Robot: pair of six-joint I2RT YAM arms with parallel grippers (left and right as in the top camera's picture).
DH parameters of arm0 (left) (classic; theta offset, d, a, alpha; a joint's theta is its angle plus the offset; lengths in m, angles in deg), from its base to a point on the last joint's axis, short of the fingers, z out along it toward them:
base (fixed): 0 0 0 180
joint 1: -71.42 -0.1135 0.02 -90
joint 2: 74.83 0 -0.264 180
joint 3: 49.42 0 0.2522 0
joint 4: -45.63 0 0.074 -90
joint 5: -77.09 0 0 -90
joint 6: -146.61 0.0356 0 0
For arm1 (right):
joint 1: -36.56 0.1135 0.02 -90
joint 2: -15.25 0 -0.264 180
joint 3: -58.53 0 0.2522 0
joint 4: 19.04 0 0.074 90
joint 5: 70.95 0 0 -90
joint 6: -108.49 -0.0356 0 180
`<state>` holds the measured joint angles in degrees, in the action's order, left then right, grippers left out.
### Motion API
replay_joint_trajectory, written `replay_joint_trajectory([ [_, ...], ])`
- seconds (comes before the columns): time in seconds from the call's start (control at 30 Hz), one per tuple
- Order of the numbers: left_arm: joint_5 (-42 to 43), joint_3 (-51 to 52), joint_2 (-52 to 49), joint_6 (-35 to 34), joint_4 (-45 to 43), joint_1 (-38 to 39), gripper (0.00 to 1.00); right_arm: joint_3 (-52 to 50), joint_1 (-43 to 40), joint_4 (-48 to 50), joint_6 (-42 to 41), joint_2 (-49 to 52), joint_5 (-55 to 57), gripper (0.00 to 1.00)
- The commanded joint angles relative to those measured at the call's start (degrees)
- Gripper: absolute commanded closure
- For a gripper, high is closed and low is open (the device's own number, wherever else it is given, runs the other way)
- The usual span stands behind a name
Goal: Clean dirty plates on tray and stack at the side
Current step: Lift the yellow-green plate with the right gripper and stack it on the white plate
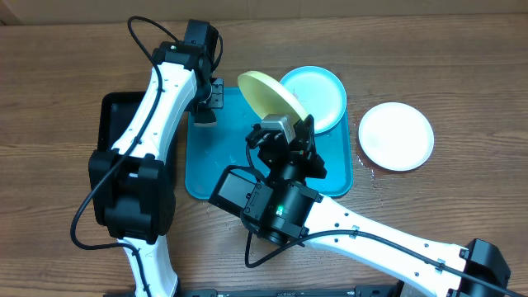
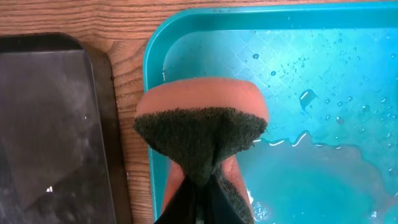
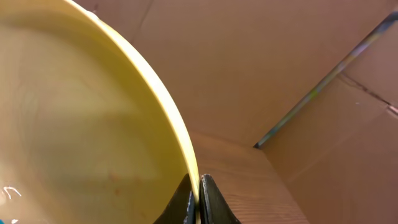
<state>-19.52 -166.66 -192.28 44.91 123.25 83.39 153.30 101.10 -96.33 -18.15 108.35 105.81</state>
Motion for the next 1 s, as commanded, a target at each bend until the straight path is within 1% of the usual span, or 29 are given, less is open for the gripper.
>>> replay_joint_trajectory([
  [0.0,0.68,-0.5,-0.22,-0.76,-0.02,-0.07,0.96,1.73,0.13,0.15,-0.42,-1.6,3.34,0.96],
  [0.13,0.68,-0.5,-0.22,-0.76,-0.02,-0.07,0.96,1.73,0.11,0.13,-0.9,-1.6,1.11,0.96],
  [0.23,0.68,-0.5,-0.22,-0.76,-0.02,-0.07,0.96,1.7,-0.22,-0.46,-1.44,-1.6,-4.57,0.96],
  [0.3,0.68,-0.5,-0.22,-0.76,-0.02,-0.07,0.96,1.7,-0.72,-2.27,-4.15,-1.6,-8.61,0.96],
  [0.4,0.66,-0.5,-0.22,-0.76,-0.02,-0.07,0.96,1.7,-2.89,-8.15,-12.96,-1.6,-16.94,0.96],
  [0.43,0.66,-0.5,-0.22,-0.76,-0.04,-0.07,0.96,1.7,-4.94,-10.67,-16.83,-1.6,-22.47,0.96],
  [0.5,0.66,-0.5,-0.22,-0.76,-0.11,-0.07,0.96,1.53,-8.44,-11.19,-17.31,-1.6,-30.97,0.96],
  [0.57,0.7,-0.5,-0.22,-0.79,-0.13,-0.07,0.96,1.42,-12.39,-10.82,-15.65,-1.6,-38.77,0.96],
  [0.73,0.68,-0.5,-0.22,-0.81,-0.31,0.02,0.96,1.33,-25.05,-5.14,-2.01,-1.6,-59.52,0.96],
  [0.77,0.7,-0.5,-0.22,-0.81,-0.48,0.04,0.96,1.33,-30.69,-3.19,2.14,-1.6,-67.43,0.96],
  [0.87,0.68,-0.5,-0.22,-0.81,-0.48,0.04,0.96,1.36,-40.63,-1.11,6.43,-1.6,-76.94,0.96],
  [0.97,0.68,-0.5,-0.22,-0.81,-0.48,0.04,0.96,1.33,-50.9,-0.13,8.83,-1.6,-84.52,0.96],
])
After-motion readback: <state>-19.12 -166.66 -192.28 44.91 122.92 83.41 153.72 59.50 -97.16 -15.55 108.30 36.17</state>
